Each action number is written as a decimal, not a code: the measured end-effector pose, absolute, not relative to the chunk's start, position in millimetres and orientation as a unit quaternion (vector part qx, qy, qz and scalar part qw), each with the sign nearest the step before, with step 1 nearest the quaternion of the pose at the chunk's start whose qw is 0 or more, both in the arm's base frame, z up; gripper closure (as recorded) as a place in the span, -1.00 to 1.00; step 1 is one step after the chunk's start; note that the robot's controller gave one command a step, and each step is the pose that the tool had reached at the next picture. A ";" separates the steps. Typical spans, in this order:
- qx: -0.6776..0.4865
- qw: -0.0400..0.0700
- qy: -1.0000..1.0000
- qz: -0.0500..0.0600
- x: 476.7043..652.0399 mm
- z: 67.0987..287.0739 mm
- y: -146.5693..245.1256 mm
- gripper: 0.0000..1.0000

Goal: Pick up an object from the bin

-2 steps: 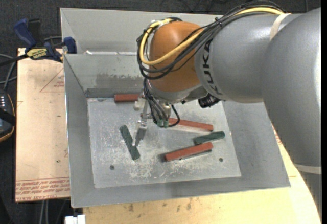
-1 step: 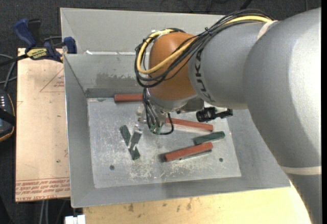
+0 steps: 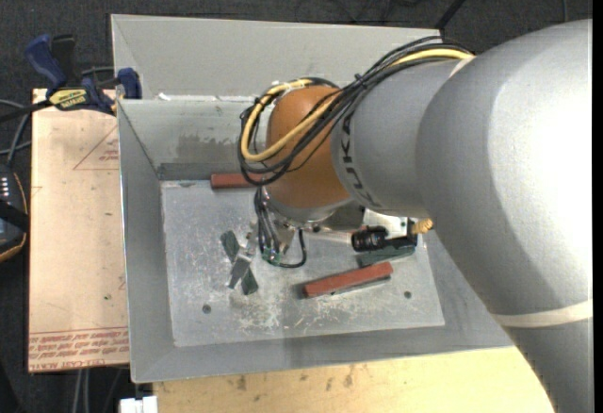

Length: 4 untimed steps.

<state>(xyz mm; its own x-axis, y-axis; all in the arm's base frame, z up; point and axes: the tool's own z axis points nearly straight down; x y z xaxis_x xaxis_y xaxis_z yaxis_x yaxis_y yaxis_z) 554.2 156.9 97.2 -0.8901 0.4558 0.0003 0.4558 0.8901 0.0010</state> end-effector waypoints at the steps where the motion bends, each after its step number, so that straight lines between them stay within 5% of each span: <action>1: -0.291 -0.007 -0.957 -0.003 548.2 78.5 162.7 1.00; 4: -0.291 -0.002 -0.957 -0.001 546.0 88.1 162.7 1.00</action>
Offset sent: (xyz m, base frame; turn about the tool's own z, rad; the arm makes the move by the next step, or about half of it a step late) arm 0.0000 0.0000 0.0000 0.0000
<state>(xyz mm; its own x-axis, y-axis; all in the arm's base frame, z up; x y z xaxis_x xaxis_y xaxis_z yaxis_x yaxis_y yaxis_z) 546.0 162.7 88.1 -0.8302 0.5575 -0.0036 0.5575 0.8302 0.0034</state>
